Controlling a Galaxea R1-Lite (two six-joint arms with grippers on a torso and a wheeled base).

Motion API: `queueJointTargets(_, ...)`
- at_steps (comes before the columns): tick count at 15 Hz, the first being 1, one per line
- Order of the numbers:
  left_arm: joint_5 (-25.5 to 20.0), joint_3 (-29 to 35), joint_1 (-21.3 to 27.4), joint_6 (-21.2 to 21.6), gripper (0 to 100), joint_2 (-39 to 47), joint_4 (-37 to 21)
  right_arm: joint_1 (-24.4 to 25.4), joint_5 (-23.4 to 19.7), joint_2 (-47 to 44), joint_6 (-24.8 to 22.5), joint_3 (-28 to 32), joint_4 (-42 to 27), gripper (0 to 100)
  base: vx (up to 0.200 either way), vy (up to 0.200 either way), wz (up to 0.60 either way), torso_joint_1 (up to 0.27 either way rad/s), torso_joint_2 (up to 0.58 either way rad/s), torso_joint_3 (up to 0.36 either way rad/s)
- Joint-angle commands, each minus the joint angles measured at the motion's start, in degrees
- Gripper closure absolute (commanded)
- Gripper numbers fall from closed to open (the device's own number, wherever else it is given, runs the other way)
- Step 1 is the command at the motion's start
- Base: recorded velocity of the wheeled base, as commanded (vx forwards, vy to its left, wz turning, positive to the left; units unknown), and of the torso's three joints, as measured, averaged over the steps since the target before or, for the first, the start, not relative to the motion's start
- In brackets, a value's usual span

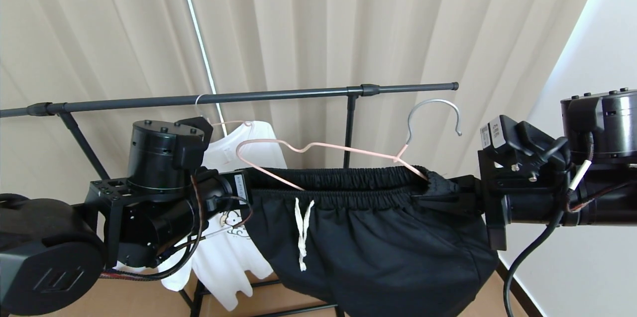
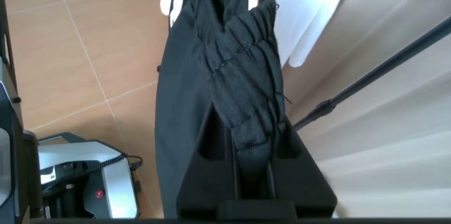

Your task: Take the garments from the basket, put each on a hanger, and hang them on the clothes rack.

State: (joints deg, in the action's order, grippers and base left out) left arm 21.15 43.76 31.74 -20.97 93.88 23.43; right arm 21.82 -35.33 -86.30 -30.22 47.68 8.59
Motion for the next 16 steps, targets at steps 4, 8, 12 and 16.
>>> queueJointTargets(4,0.0,1.2,-1.5,0.9,100,0.1,-0.1,0.0,0.0,-0.7,-2.8,-1.1,0.1,100,0.000,0.000,0.00,0.000,0.00,0.000)
queueJointTargets(8,-0.1,1.8,-3.5,1.7,100,0.2,0.0,0.1,0.0,-0.9,-3.8,-1.6,0.0,100,0.000,0.000,0.00,0.000,0.00,0.000)
queueJointTargets(12,-0.1,2.3,-4.5,1.8,100,0.1,-0.1,0.2,1.6,-1.8,-4.3,-1.9,0.0,100,0.000,0.000,0.00,0.000,0.00,0.000)
queueJointTargets(16,-0.1,3.3,-5.1,3.5,100,-0.3,-0.1,0.4,3.1,-3.4,-5.6,-2.0,0.0,100,0.000,0.000,0.00,0.000,0.00,0.000)
